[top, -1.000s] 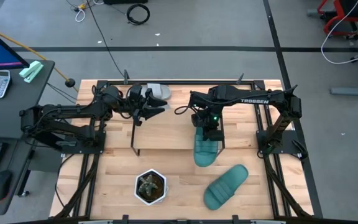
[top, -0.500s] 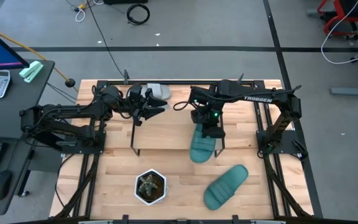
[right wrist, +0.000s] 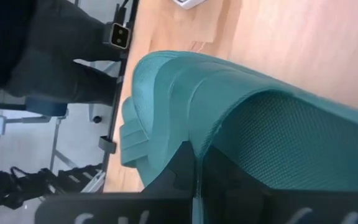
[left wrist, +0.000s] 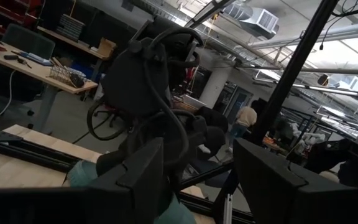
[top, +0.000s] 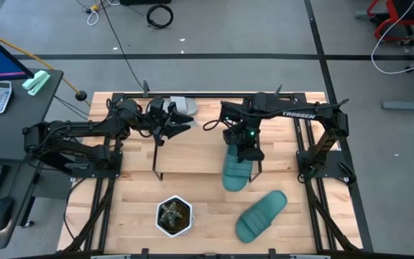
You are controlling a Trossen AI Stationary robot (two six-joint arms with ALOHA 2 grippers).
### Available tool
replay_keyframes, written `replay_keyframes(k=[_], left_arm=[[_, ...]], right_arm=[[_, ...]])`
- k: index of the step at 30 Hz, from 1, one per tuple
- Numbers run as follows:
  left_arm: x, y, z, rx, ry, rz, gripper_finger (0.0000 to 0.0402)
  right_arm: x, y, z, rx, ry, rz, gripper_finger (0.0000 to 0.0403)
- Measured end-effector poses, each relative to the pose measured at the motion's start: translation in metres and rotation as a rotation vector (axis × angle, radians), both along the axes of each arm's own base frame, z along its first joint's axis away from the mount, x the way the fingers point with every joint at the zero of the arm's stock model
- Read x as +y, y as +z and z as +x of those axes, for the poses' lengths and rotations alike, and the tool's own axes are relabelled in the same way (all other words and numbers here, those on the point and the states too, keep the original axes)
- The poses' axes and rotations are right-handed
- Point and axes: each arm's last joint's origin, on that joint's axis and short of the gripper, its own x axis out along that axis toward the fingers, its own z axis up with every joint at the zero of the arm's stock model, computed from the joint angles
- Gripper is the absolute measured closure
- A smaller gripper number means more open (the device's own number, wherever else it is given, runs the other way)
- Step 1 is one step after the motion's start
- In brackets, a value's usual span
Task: Pick and place slides into the shelf
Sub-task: Put the right green slide on the shelf
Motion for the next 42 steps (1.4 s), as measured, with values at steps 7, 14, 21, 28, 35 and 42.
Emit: replay_keyframes(k=[7,14,21,28,35,42], left_arm=[[0.0,0.0,0.0,0.0,0.0,0.0,0.0202],[0.0,0.0,0.0,0.0,0.0,0.0,0.0202],[0.0,0.0,0.0,0.0,0.0,0.001,0.0204],[0.0,0.0,0.0,0.0,0.0,0.001,0.0199],[0.0,0.0,0.0,0.0,0.001,0.001,0.0202],[0.002,0.0,-0.001,0.0,0.012,0.008,0.0198]], right_arm=[[0.006,0.0,0.0,-0.001,0.02,0.018,0.0393],[0.005,0.001,0.002,-0.019,0.02,0.01,0.0393],[0.003,0.0,0.004,-0.048,0.023,-0.035,0.0393],[-0.007,0.001,0.005,-0.075,-0.001,-0.06,0.0393],[-0.008,0.003,0.004,-0.072,-0.005,-0.041,0.0393],[-0.007,0.04,0.001,-0.147,-0.01,-0.035,0.0393]])
